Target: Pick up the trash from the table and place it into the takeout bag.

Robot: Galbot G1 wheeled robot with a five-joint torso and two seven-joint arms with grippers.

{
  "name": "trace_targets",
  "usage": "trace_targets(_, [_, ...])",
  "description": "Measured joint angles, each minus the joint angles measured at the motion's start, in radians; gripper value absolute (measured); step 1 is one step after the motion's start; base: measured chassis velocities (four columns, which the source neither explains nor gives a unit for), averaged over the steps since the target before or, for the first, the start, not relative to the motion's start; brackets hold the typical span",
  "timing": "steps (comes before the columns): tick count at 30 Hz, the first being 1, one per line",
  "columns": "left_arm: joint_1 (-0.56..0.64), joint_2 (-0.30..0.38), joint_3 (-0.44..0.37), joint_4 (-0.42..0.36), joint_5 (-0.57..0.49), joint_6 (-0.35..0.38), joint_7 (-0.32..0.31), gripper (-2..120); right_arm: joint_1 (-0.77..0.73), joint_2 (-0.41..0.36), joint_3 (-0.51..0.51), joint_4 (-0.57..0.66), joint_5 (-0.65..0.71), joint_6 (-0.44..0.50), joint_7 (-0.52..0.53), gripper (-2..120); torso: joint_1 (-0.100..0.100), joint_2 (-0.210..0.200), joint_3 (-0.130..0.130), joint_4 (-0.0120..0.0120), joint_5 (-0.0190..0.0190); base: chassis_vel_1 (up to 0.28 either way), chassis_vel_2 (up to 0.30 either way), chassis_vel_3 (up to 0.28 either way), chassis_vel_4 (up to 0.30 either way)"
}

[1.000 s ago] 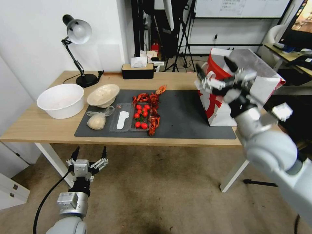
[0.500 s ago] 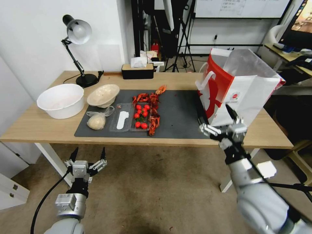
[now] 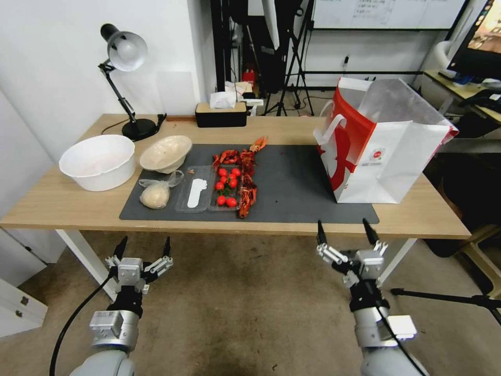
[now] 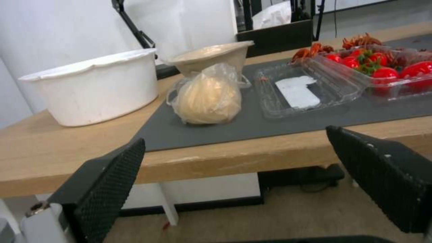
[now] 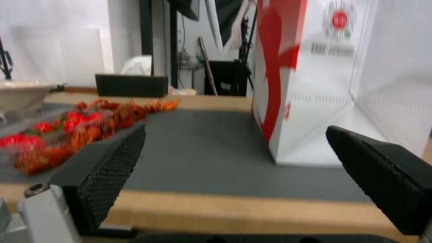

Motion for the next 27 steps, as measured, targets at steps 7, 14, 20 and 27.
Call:
trace_targets(7, [-0.001,0.0,-0.001,0.003,-0.001,-0.002,0.0,100,0.008,0.012,-0.024,-0.065,0.001,0.028,0.025,100,0.0,0.0,0.0,0.0,0.0,0.0,0.0,0.0,0.0])
trace_targets(14, [-0.007,-0.001,-0.001,0.013,-0.001,-0.004,0.002,100,0.028,0.015,-0.032,-0.102,0.006,0.038,0.029,100,0.0,0.0,0.0,0.0,0.0001,0.0,0.0,0.0,0.0])
trace_targets(20, [-0.013,0.004,-0.002,0.021,-0.002,-0.004,0.003,100,0.042,0.017,-0.042,-0.111,0.008,0.038,0.03,100,0.0,0.0,0.0,0.0,0.0,0.0,0.0,0.0,0.0])
trace_targets(27, [-0.023,0.017,-0.001,0.026,-0.005,-0.003,0.003,100,0.049,0.014,-0.042,-0.109,0.009,0.035,0.031,100,0.0,0.0,0.0,0.0,-0.0001,0.0,0.0,0.0,0.0])
